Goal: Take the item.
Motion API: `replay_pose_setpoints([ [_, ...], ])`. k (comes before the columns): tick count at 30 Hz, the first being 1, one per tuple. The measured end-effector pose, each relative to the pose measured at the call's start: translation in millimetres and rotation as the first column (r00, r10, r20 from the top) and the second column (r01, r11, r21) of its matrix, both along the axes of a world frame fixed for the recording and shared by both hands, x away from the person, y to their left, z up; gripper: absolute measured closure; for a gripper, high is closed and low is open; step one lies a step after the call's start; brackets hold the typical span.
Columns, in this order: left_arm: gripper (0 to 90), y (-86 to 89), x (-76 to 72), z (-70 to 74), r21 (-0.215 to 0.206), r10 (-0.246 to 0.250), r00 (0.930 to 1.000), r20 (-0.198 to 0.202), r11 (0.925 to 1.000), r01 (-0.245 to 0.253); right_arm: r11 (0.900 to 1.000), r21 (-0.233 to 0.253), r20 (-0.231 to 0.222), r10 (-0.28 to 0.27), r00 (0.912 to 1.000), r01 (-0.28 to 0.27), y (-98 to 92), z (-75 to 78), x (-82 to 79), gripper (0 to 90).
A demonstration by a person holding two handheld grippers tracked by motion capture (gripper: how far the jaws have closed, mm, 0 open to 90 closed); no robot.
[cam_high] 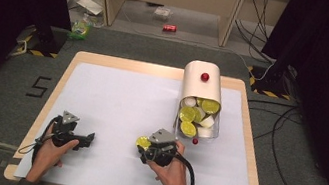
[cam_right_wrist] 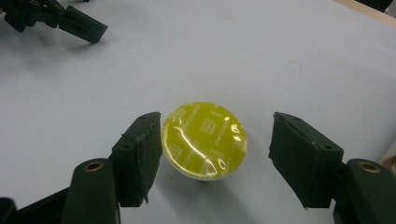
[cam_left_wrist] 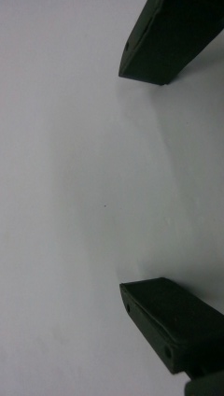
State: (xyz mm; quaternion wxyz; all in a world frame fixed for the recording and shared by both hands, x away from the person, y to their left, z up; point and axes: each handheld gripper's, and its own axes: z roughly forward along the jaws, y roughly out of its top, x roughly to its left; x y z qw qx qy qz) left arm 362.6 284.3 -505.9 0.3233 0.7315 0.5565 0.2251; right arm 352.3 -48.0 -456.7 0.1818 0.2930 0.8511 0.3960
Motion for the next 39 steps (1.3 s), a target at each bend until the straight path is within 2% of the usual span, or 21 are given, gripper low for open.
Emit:
replay_pose_setpoints([
  [10, 0.0, 0.0, 0.0, 0.0, 0.000, 0.000, 1.0000, 0.000, 1.0000, 0.000, 0.999, 0.025, 0.024, -0.031, 0.9992, 0.030, -26.1, 9.0, -15.8, 35.9],
  [29, 0.0, -0.1, -0.1, 0.0, 0.000, 0.001, 1.0000, 0.000, 1.0000, -0.001, 0.996, 0.043, 0.008, -0.084, 0.9964, 0.084, -64.9, 8.8, -35.8, 38.2],
  [39, 0.0, -0.1, -0.2, -0.1, 0.001, 0.001, 1.0000, 0.001, 1.0000, -0.001, 0.991, 0.062, 0.016, -0.117, 0.9929, 0.116, -84.1, 13.2, -42.7, 39.1],
])
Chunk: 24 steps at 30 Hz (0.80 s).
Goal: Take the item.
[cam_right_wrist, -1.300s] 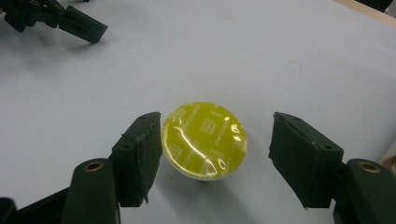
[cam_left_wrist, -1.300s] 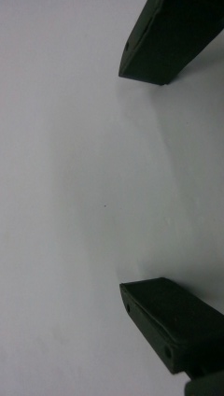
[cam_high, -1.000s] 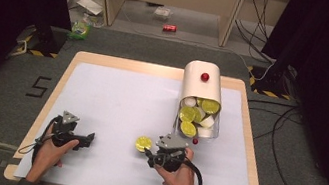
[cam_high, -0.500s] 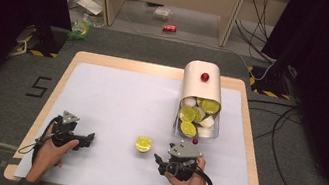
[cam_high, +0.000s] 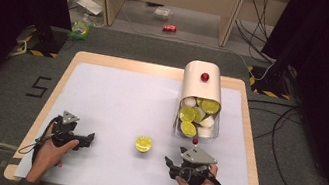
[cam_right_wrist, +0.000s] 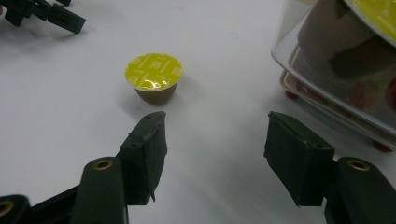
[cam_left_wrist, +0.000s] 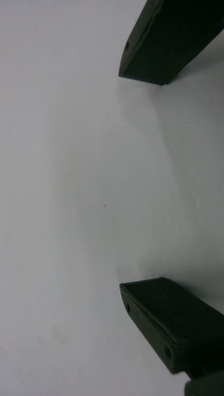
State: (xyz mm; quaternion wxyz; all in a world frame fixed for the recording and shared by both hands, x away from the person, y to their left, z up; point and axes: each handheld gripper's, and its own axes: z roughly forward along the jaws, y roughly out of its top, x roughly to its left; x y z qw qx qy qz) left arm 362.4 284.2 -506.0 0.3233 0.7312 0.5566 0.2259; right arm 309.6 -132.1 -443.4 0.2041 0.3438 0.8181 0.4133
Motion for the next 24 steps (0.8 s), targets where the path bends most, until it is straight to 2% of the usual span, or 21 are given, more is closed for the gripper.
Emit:
replay_pose_setpoints([
  [24, 0.0, -0.3, 0.0, 0.0, 0.003, 0.001, 1.0000, -0.001, 1.0000, -0.001, 0.995, 0.046, 0.011, -0.085, 0.9963, 0.084, -35.4, 8.9, -10.7, 39.9],
])
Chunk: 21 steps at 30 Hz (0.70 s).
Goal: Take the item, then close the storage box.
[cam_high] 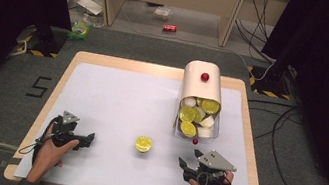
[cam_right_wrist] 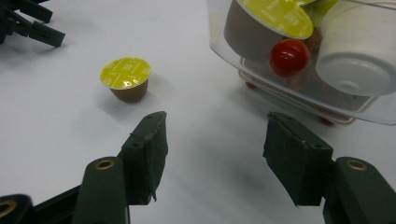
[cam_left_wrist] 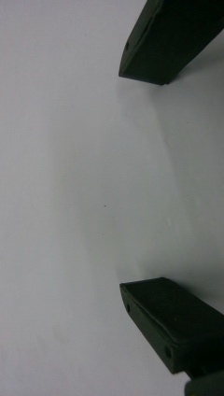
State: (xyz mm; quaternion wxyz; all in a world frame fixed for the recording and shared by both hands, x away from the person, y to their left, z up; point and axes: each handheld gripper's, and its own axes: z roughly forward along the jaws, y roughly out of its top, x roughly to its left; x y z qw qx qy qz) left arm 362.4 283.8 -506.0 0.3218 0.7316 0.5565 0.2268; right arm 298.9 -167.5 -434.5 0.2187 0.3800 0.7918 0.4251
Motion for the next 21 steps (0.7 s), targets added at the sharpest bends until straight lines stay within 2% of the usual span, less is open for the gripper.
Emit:
replay_pose_setpoints([
  [12, 0.0, -0.1, -0.1, 0.0, 0.001, 0.000, 1.0000, 0.001, 1.0000, 0.000, 0.999, 0.033, 0.026, -0.037, 0.9990, 0.036, -13.1, 8.4, -4.1, 40.3],
  [21, 0.0, -0.1, -0.1, -0.1, 0.001, 0.001, 1.0000, 0.001, 1.0000, -0.001, 0.999, 0.035, 0.032, -0.038, 0.9988, 0.037, -14.0, 10.2, -2.5, 40.5],
])
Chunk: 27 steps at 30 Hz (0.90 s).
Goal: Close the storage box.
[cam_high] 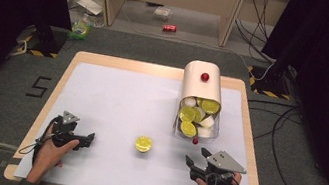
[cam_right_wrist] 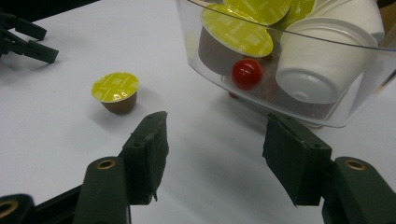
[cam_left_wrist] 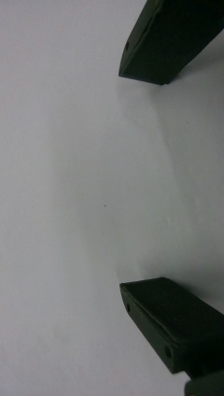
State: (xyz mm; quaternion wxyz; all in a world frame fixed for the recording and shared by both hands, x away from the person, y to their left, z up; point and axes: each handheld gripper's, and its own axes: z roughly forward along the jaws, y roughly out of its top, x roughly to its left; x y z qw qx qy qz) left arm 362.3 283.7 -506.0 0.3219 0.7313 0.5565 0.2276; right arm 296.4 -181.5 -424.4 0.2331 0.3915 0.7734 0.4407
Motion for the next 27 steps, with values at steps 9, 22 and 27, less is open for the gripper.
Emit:
replay_pose_setpoints([
  [9, 0.0, 0.1, 0.0, 0.0, 0.001, -0.001, 1.0000, 0.000, 1.0000, 0.001, 1.000, 0.007, 0.014, -0.003, 0.9999, 0.003, -1.5, 3.2, 1.3, 40.9],
  [22, 0.0, 0.1, 0.0, 0.0, -0.001, 0.000, 1.0000, 0.000, 1.0000, 0.000, 1.000, -0.009, 0.023, -0.021, 0.9995, 0.021, -1.4, 3.0, 8.3, 41.4],
  [27, 0.0, 0.2, 0.0, 0.0, -0.001, 0.000, 1.0000, 0.000, 1.0000, 0.000, 1.000, -0.017, 0.019, -0.026, 0.9995, 0.026, -0.6, 1.2, 12.9, 41.6],
])
